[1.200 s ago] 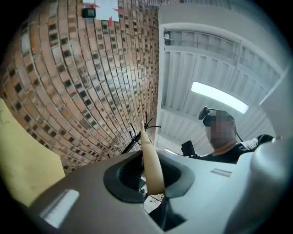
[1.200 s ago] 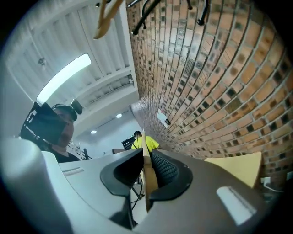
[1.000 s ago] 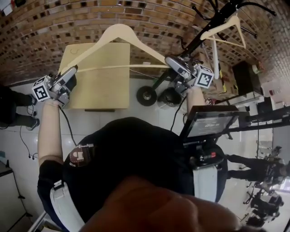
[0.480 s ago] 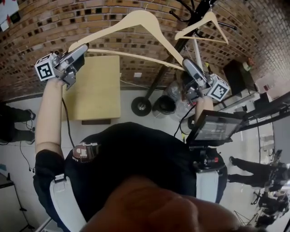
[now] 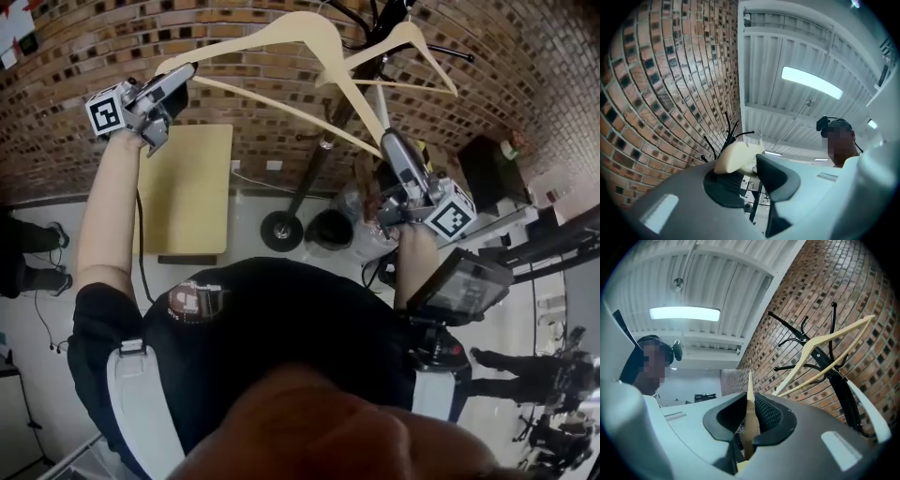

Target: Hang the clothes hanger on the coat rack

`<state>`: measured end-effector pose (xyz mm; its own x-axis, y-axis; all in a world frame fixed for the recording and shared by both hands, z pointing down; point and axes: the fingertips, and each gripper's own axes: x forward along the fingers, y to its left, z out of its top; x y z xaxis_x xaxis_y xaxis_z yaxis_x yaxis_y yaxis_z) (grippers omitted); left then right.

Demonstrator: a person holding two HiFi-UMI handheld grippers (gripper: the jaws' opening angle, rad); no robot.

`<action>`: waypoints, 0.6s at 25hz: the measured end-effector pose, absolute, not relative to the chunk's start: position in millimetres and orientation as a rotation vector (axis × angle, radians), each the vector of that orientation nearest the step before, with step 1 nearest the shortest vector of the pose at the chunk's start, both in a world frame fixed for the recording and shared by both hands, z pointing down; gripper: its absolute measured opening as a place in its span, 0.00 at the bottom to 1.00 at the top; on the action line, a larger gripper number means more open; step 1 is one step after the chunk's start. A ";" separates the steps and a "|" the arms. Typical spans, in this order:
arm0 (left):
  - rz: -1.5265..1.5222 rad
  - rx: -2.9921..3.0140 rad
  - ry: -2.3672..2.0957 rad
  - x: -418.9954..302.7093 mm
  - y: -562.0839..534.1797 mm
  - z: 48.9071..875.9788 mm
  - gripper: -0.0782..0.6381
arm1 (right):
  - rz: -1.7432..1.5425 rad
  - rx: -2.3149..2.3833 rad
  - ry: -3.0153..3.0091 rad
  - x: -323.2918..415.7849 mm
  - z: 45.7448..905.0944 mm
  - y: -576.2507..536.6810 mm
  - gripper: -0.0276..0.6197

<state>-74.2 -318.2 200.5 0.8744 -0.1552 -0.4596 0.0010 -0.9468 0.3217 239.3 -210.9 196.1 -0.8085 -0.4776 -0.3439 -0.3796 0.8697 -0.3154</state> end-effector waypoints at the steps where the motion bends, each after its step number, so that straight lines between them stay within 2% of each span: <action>1: -0.718 2.725 -0.107 -68.2 -325.9 199.6 0.22 | -0.319 -0.648 2.619 243.4 195.3 -213.2 0.15; 6: -0.749 2.697 -0.011 -57.1 -356.3 203.0 0.22 | -0.279 -0.759 2.593 242.7 196.5 -215.9 0.15; 15: -0.735 2.610 0.274 -67.6 -430.8 235.1 0.22 | -0.187 -1.047 2.492 194.5 218.3 -230.2 0.15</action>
